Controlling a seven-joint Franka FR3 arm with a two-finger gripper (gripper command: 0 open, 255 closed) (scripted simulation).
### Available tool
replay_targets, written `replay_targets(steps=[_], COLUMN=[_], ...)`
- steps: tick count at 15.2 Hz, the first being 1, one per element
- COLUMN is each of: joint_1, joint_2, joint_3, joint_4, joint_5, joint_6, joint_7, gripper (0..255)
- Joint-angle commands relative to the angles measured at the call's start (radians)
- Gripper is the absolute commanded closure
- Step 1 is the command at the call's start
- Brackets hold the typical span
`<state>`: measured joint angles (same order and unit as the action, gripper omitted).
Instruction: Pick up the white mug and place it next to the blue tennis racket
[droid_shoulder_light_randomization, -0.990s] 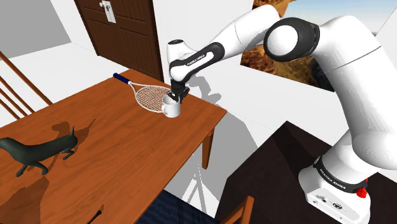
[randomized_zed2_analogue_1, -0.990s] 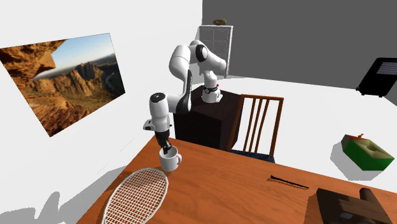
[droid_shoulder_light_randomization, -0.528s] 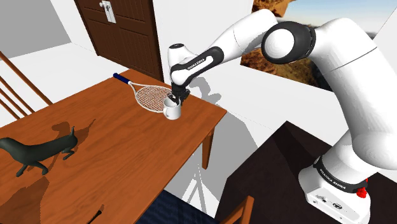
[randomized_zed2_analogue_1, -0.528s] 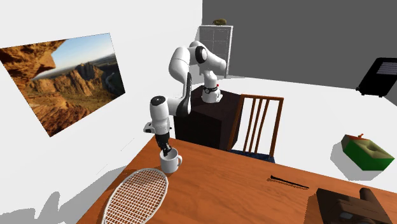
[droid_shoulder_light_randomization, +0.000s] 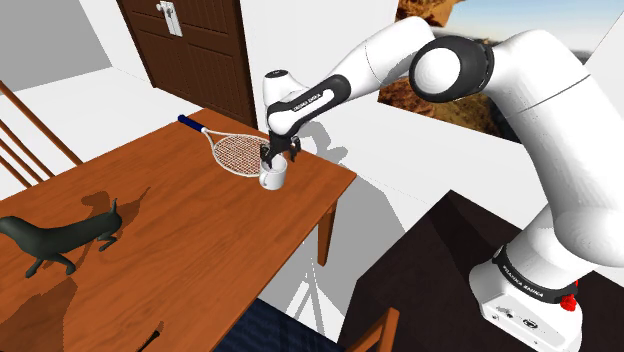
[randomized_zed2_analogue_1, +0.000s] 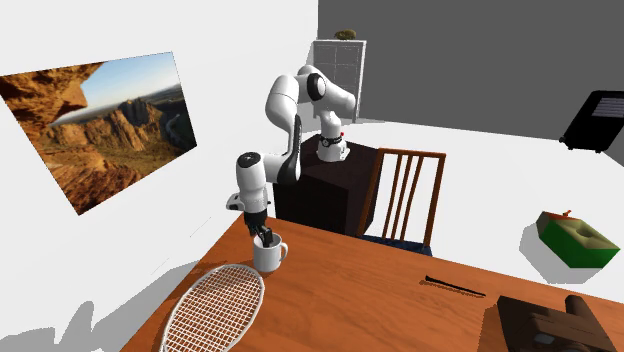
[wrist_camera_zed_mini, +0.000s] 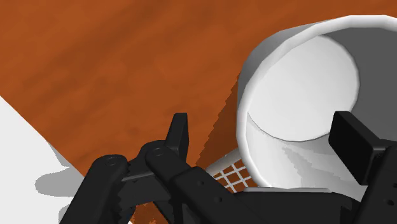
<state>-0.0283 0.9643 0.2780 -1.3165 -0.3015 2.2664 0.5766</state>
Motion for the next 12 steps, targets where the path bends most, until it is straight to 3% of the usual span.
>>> replay_targets(steps=[1, 5, 12], joint_1=[-0.002, -0.016, -0.016], joint_2=[-0.007, -0.097, -0.097], joint_3=[0.001, 0.019, 0.019], joint_4=[-0.012, -0.04, -0.04], joint_5=[0.0, 0.017, 0.017], joint_6=[0.005, -0.058, -0.058], joint_7=[0.001, -0.006, -0.006], gripper=[0, 0, 0])
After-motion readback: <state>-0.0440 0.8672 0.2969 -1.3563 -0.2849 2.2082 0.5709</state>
